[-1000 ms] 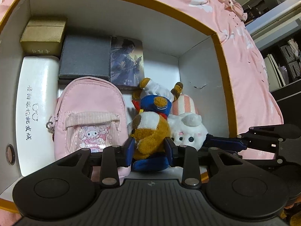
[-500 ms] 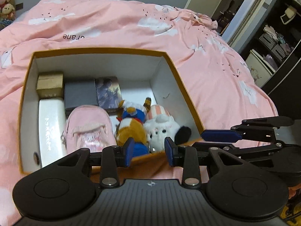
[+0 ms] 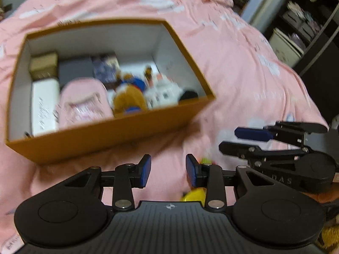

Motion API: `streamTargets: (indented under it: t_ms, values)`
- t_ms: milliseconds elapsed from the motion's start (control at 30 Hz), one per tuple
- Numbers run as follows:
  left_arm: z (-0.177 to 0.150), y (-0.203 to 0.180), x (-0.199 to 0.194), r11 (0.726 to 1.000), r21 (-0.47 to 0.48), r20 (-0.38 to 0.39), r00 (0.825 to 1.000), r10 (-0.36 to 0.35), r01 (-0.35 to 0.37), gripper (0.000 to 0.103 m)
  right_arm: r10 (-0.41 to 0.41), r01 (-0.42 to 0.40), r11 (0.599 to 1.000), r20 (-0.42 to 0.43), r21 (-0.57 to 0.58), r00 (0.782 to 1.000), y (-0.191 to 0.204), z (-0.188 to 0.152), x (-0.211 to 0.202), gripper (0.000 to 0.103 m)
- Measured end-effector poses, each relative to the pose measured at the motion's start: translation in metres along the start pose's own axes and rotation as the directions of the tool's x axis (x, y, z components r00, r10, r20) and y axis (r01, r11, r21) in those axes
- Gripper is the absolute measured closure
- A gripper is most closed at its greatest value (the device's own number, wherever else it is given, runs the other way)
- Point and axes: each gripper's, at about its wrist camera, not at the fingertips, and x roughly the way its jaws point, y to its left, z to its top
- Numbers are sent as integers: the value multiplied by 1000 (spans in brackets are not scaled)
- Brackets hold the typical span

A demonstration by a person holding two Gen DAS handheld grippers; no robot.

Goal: Organize objects
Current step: 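Move both tools back to the tape measure and crocheted fruit beside the box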

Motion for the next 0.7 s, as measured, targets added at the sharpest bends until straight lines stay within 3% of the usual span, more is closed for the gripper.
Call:
streamTargets:
  t_ms: [167,333,400,700]
  values:
    - [-19,-6,25,999,19,-96,994,-45,47,53,-70,71,997,-23,14,997,-8,-30,0,60]
    - [-31,-12,52,996,-10,-191,978,-85,85,41,-102,102,993,-9,66,995,-16,-51,0,60]
    - [-35,-15,63,998,-30,-217,974,-63,58,39,-105,104,992,2,74,994,-18,-55,2,60]
    - [-52,-47,97,996,79,-250,966,57,-39,38,-91,90,992,4,86,996,-20,-58,10,60]
